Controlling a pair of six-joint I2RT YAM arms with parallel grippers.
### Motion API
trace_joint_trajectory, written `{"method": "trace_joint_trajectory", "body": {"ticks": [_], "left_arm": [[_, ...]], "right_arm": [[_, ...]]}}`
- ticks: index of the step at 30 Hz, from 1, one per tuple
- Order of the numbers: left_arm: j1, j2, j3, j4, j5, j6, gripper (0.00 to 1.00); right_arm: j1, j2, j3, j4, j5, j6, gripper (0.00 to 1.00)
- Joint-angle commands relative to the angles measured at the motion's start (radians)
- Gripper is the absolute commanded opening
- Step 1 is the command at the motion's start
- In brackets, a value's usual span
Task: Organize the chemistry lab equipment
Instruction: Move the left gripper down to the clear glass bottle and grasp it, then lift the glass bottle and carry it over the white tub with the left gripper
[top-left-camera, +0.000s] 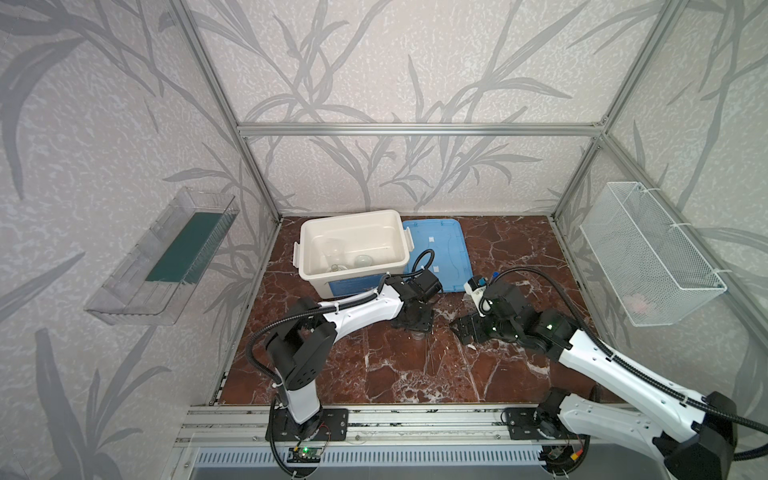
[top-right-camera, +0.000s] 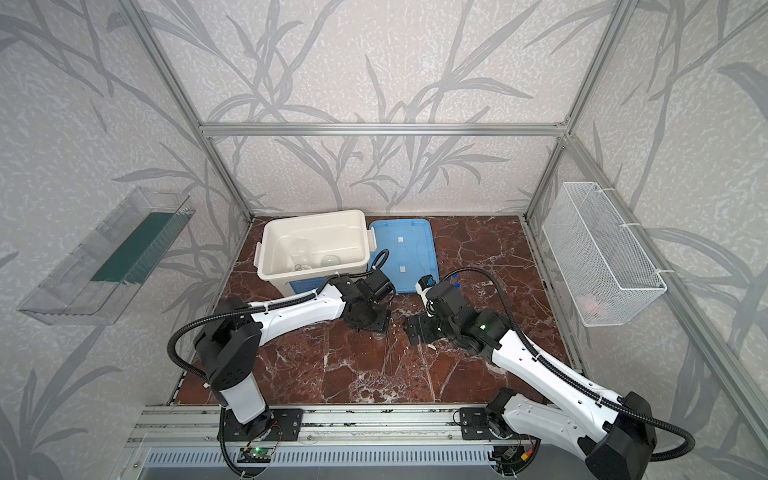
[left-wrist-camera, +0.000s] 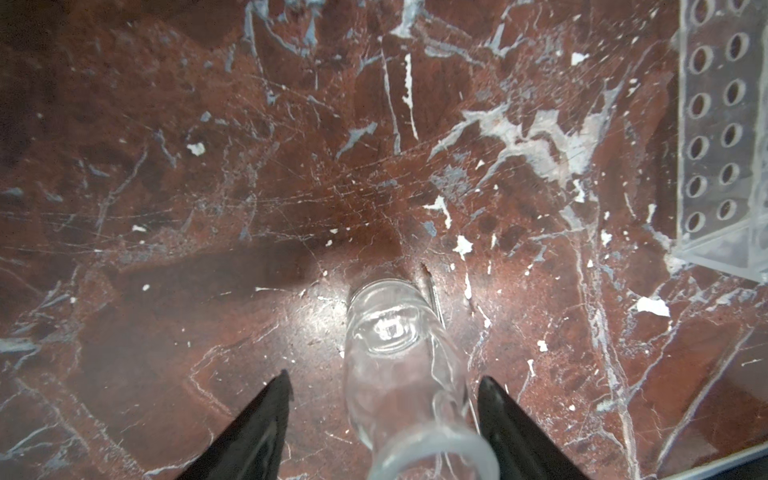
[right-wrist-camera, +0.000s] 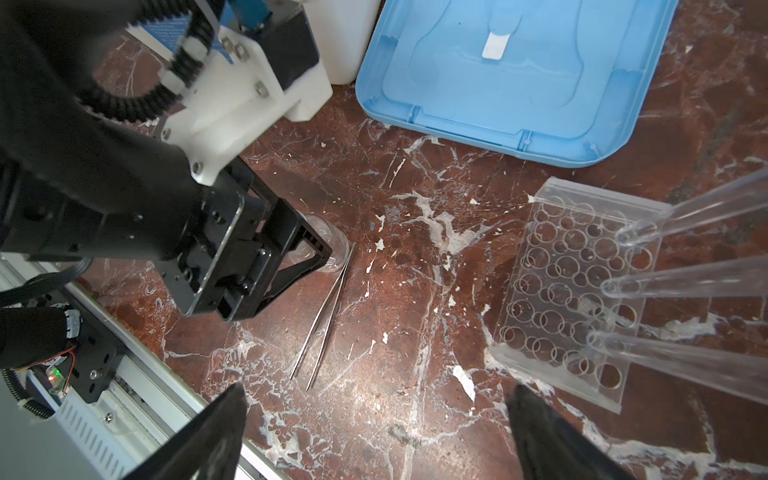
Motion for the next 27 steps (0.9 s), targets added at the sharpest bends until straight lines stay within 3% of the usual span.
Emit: {"method": "trace_joint_trajectory", "body": {"ticks": [1,16,18,22,24,27], "left_arm": [[-0.002,0.022,-0.015,0.008,-0.02,-0.017,0.72],[-0.002,0.035,-0.016,-0.017,-0.044,-0.004,0.57],[-0.003,0.035,-0.016,-0.017,-0.044,-0.003,0.51],[-0.003,0.026,-0.018,-0.023,-0.047,-0.001,0.49],[-0.002,0.013,-0.022,-0.025,-0.055,-0.001,0.42],[-0.003,-0.013,-0.015,-0.042,-0.058,0.003,0.4]], "right_arm": [[-0.005,-0.014,-0.013,0.017,0.02,0.012,0.96],[-0.005,-0.006,-0.017,0.037,0.033,0.015,0.96],[-0.005,0.001,-0.012,0.039,0.03,0.014,0.96],[-0.003,0.004,-0.005,0.041,0.031,0.014,0.96],[-0.005,0.005,-0.001,0.044,0.031,0.015,0.96],[-0.005,0.006,0.013,0.047,0.032,0.02,0.96]]}}
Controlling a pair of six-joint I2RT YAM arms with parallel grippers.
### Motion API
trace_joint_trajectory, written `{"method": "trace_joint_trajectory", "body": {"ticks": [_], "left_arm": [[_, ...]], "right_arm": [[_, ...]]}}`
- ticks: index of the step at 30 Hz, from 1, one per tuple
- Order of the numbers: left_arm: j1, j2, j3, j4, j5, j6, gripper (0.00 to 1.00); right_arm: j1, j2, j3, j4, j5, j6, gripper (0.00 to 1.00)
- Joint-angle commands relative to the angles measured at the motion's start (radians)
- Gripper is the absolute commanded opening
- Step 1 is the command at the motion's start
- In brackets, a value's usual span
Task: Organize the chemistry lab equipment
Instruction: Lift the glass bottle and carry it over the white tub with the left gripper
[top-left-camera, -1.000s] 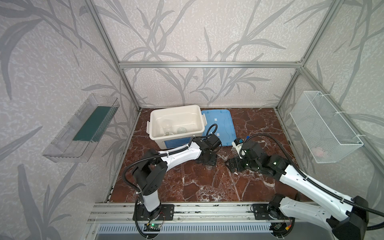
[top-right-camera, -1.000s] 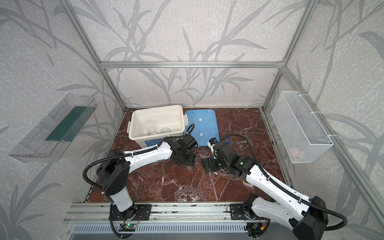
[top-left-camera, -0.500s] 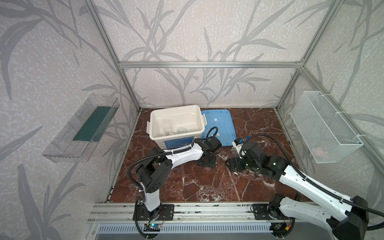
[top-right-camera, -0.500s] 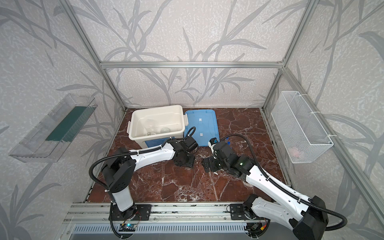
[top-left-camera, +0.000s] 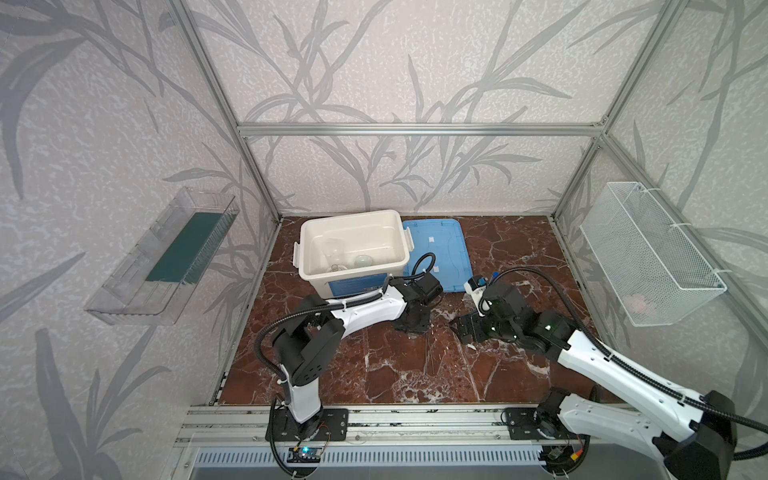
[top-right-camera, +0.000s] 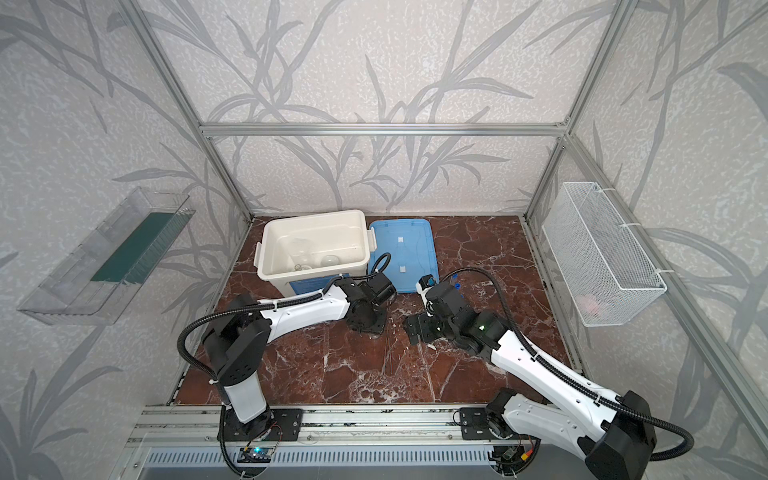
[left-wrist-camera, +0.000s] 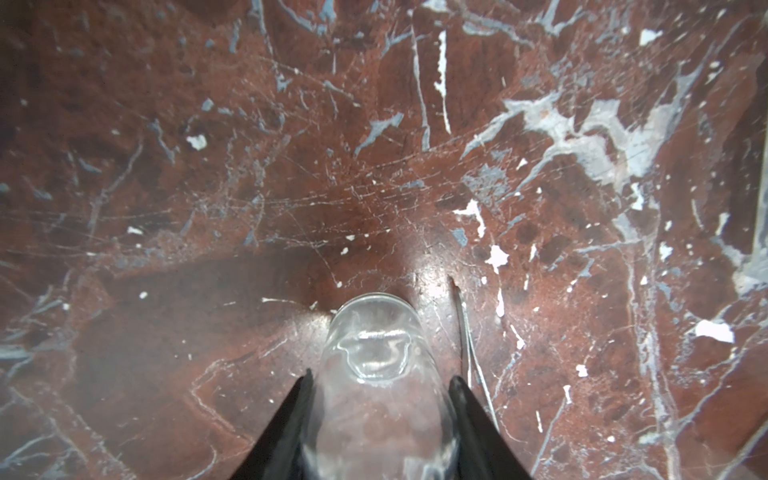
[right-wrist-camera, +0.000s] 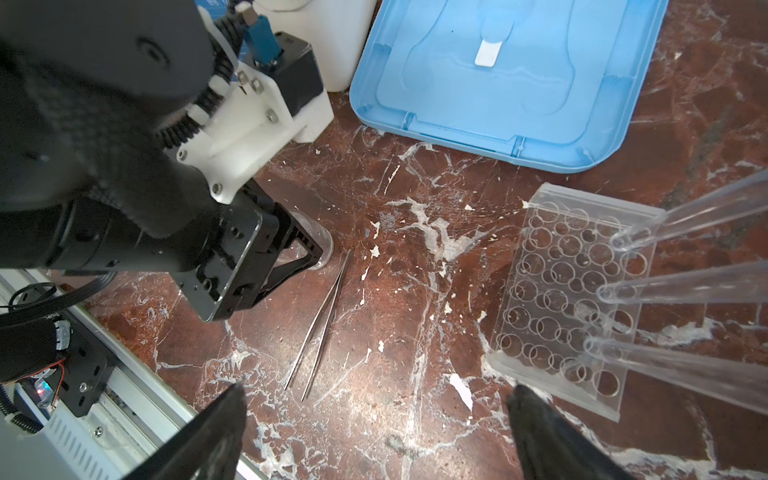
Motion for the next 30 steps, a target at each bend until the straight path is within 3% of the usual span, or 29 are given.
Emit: {"method": "trace_joint_trajectory", "body": {"ticks": [1,5,12,20,30], "left_arm": [[-0.002,-0.054,-0.006,-0.05,-0.03,0.004,0.39],[-0.002,-0.123,0.025,-0.1,-0.044,0.019,0.32],[0.033,-0.218,0.158,-0.256,-0.103,0.063,0.32],[0.187,-0.316,0.37,-0.347,-0.104,0.16,0.28],[0.44,-0.12,0.628,-0.437,-0.074,0.29,0.28]], "right_arm": [[-0.003,0.001,0.032,0.019,0.008,0.016,0.96],[-0.003,-0.018,0.04,0.045,0.012,0.021,0.96],[-0.004,-0.049,0.052,0.09,0.049,-0.001,0.96],[-0.003,0.051,0.21,0.14,0.009,-0.049,0.97],[-0.01,0.402,0.549,0.136,-0.1,-0.038,0.97]]}}
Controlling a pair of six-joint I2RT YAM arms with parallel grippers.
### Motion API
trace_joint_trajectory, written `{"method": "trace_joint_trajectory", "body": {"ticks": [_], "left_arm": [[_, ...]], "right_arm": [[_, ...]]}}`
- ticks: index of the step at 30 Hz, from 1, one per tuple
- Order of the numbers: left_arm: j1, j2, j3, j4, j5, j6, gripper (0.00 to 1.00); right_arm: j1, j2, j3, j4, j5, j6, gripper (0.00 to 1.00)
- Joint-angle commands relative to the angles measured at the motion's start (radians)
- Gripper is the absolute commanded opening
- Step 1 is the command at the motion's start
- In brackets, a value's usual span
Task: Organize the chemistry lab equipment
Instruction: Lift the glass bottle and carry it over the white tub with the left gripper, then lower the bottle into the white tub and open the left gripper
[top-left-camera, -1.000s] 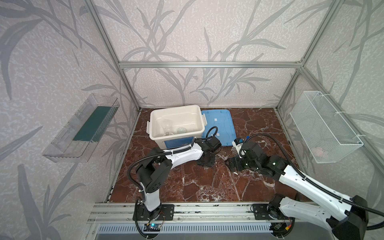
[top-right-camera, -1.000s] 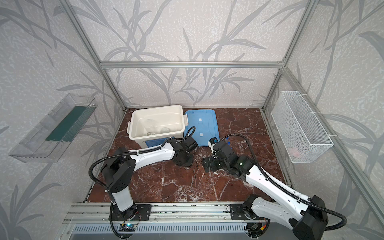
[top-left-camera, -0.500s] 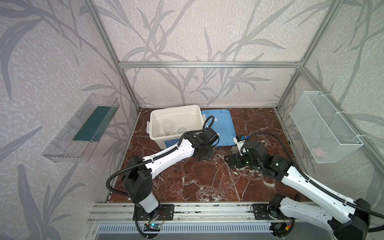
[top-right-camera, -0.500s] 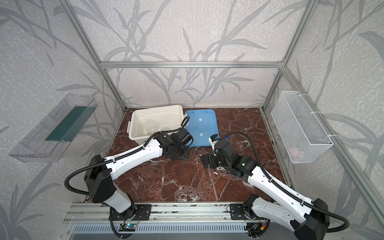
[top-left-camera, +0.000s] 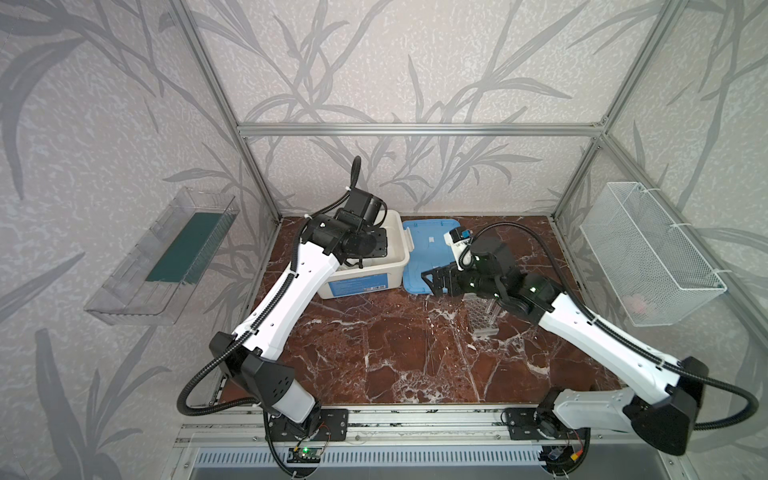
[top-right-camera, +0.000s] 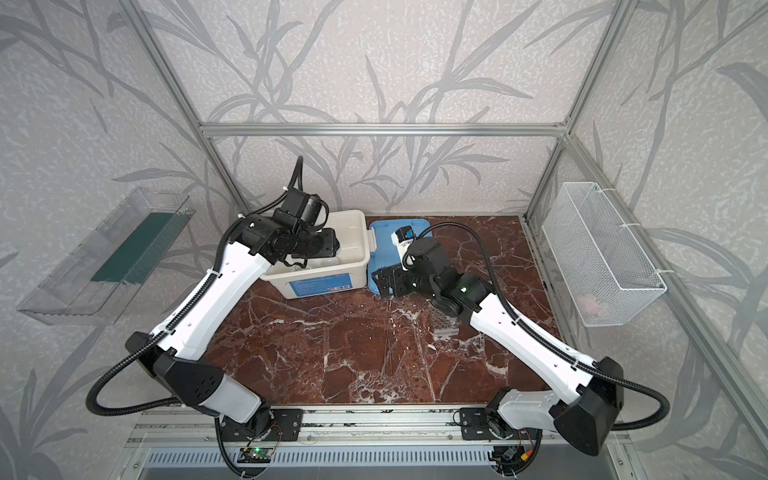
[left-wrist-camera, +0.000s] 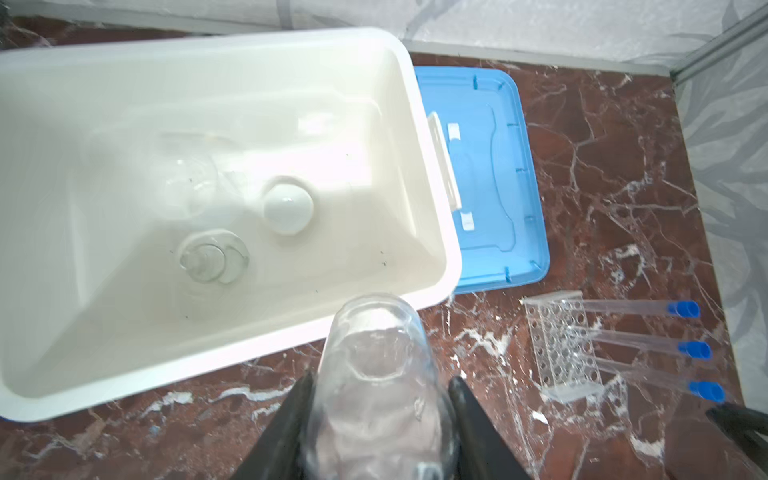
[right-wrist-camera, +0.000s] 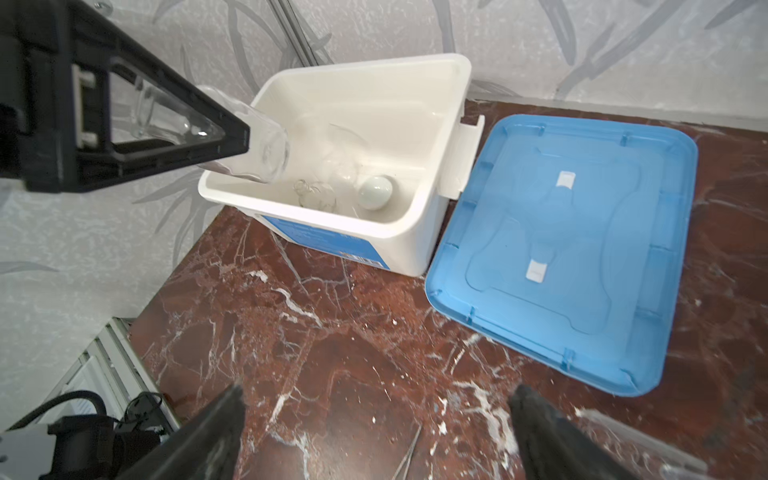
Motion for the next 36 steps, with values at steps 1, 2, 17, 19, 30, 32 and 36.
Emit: {"method": "trace_joint_trajectory", "body": {"ticks": [1,2,17,19,30,32,36], "left_arm": [[0.055,0.108,0.035,-0.063,-0.014,0.071,0.28],[0.075,0.138,0.037,-0.05,-0.007,0.077,0.28],[0.177,0.499,0.142,0.006,0.022,0.051,0.27],[0.181,0.527,0.132,0.017,0.018,0.047,0.27],[0.195,0.565,0.032,0.106,0.033,0.02,0.26],[0.197,0.572,0.017,0.114,0.031,0.019,0.26],[0.2,0.572,-0.022,0.145,0.052,0.007,0.26]], "right_arm": [[-0.005,0.11,0.111,-0.013,-0.052,0.001,0.97],[-0.005,0.148,0.142,-0.015,-0.056,0.012,0.97],[-0.004,0.46,0.404,0.02,-0.159,0.018,0.92],[-0.004,0.477,0.412,0.039,-0.182,0.015,0.91],[-0.004,0.556,0.471,0.044,-0.239,-0.012,0.88],[-0.003,0.559,0.472,0.04,-0.235,-0.015,0.88],[-0.004,0.56,0.469,0.035,-0.229,-0.017,0.88]]}}
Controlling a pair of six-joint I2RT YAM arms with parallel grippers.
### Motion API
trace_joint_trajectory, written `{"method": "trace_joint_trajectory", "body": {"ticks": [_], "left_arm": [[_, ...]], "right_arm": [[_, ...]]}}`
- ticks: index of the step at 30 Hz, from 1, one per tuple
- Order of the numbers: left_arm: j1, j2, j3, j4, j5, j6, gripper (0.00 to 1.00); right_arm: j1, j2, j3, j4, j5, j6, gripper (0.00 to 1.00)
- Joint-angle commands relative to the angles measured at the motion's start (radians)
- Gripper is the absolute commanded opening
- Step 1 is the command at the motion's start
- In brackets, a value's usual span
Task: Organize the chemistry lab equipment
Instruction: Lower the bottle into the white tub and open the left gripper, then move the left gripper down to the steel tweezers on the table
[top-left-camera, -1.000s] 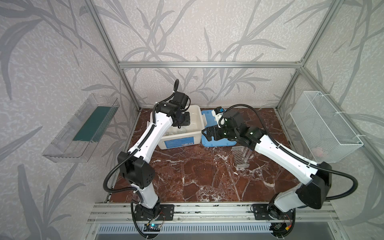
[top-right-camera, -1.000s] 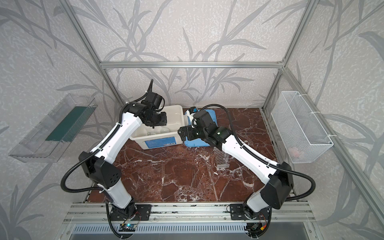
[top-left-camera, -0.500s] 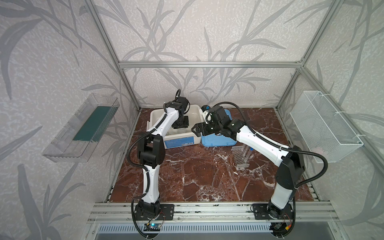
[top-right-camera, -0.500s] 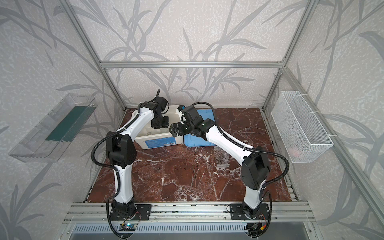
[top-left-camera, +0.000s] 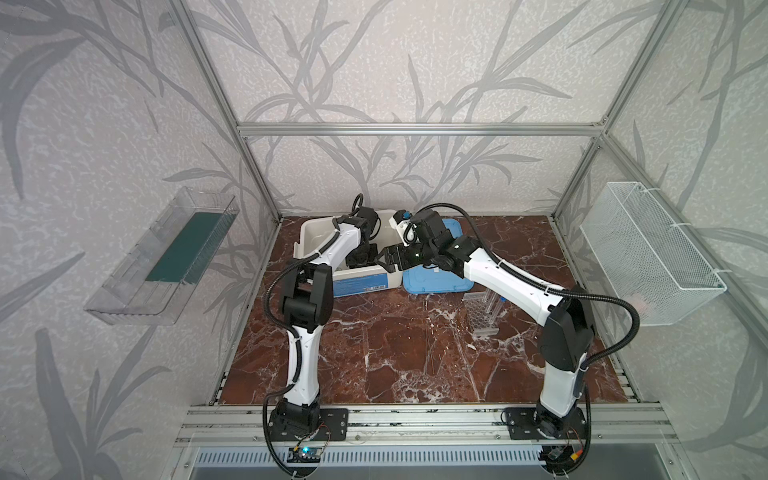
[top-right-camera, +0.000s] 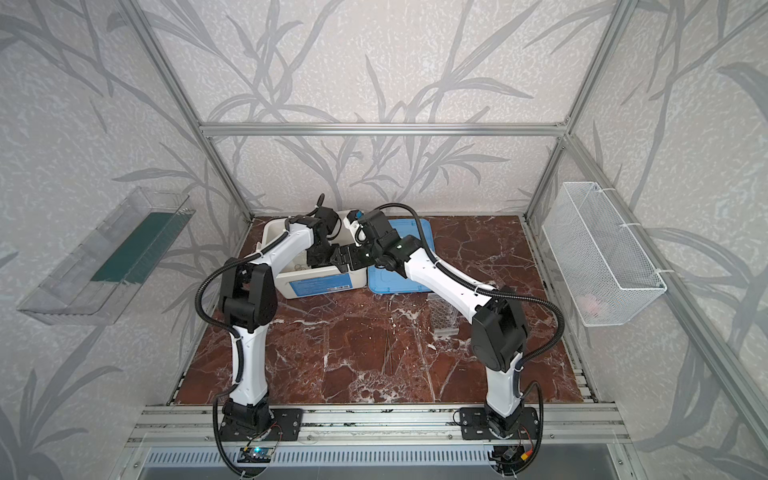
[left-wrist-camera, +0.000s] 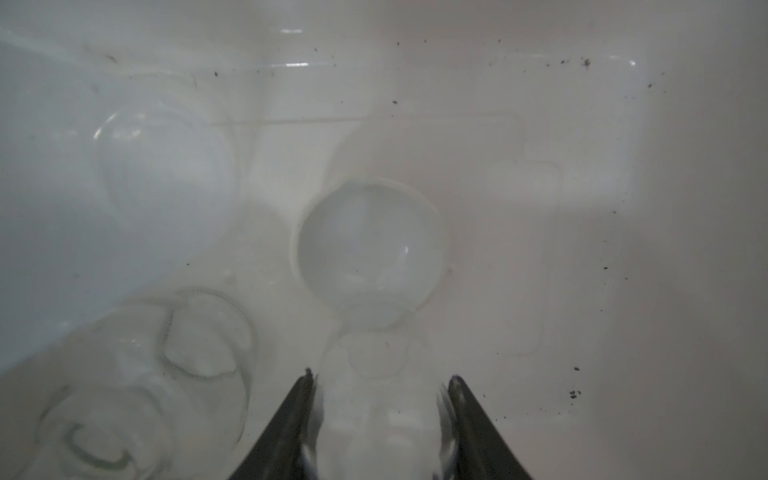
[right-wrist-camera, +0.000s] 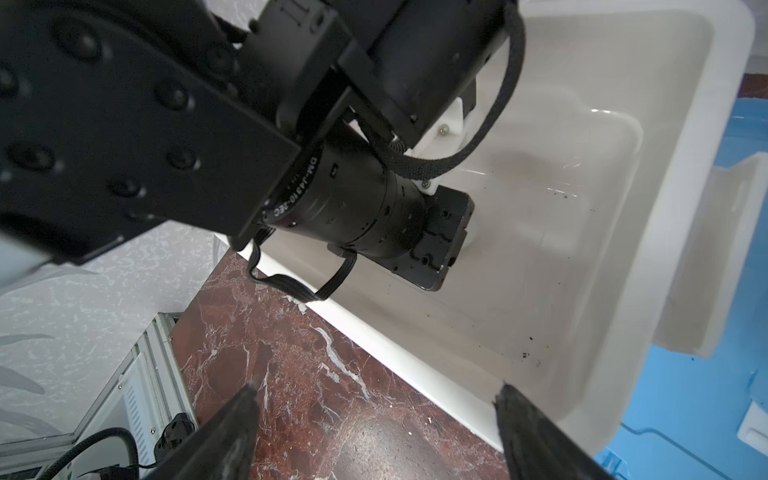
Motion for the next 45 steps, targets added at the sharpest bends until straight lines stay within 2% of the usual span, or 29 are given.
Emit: {"method": "trace_joint_trajectory", "body": {"ticks": [1,8,14,18,26,31,35,42,45], "left_arm": [[0.007,0.014,-0.033,0.03,0.012,-0.016,0.28],[0.005,0.027,-0.068,0.056,0.025,-0.027,0.37],[0.005,0.023,-0.082,0.057,0.018,-0.029,0.56],[0.007,-0.006,-0.076,0.05,0.009,-0.03,0.69],[0.005,-0.094,-0.045,0.016,-0.006,-0.037,0.79],[0.005,-0.194,-0.025,-0.011,-0.021,-0.035,0.92],[0.005,-0.274,-0.018,-0.017,-0.01,-0.032,0.93],[0.004,-0.419,-0.016,-0.013,0.1,-0.04,0.93],[0.001,-0.49,-0.014,-0.017,0.141,-0.04,0.99]], "right_arm": [[-0.003,0.013,0.031,0.003,-0.006,-0.017,0.88],[-0.003,0.015,0.027,0.004,-0.006,-0.01,0.88],[-0.003,0.01,0.018,0.004,-0.002,-0.01,0.88],[-0.003,-0.006,0.012,-0.004,0.004,-0.014,0.88],[-0.003,-0.04,0.01,-0.023,0.015,-0.021,0.88],[-0.004,-0.094,-0.002,-0.052,0.035,-0.033,0.9],[-0.006,-0.143,-0.006,-0.092,0.056,-0.056,0.92],[-0.012,-0.263,-0.06,-0.129,0.082,-0.077,0.93],[-0.016,-0.321,-0.103,-0.15,0.093,-0.084,0.95]]}}
